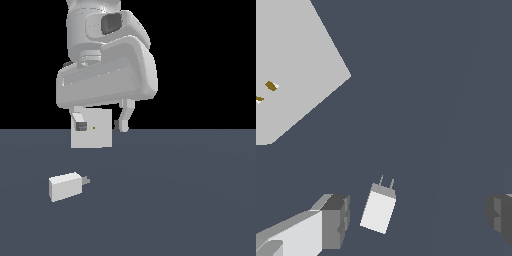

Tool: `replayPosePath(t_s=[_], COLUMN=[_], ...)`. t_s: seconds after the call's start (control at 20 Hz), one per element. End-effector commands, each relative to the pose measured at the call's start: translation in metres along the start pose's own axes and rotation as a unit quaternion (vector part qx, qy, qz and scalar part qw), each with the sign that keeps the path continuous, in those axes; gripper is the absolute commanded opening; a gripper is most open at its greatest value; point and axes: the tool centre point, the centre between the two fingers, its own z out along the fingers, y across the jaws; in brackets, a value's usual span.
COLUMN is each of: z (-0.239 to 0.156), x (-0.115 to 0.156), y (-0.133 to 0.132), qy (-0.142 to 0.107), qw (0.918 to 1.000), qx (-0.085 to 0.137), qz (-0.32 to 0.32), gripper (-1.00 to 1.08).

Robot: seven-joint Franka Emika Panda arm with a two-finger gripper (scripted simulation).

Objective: Plug the charger into the wall socket.

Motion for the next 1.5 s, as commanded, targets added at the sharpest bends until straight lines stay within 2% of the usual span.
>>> replayPosePath(t_s=[0.0, 0.75, 1.45], z=[0.006, 0.034, 0.043], x=[-0.008, -0.042, -0.047], y=[-0.003, -0.021, -0.026], qy=[0.001, 0.007, 0.008], qw=[0.9997, 0.9899, 0.9872], qx=[-0.001, -0.006, -0.007], qz=[0.025, 0.142, 0.159], gripper=[1.00, 1.00, 1.00])
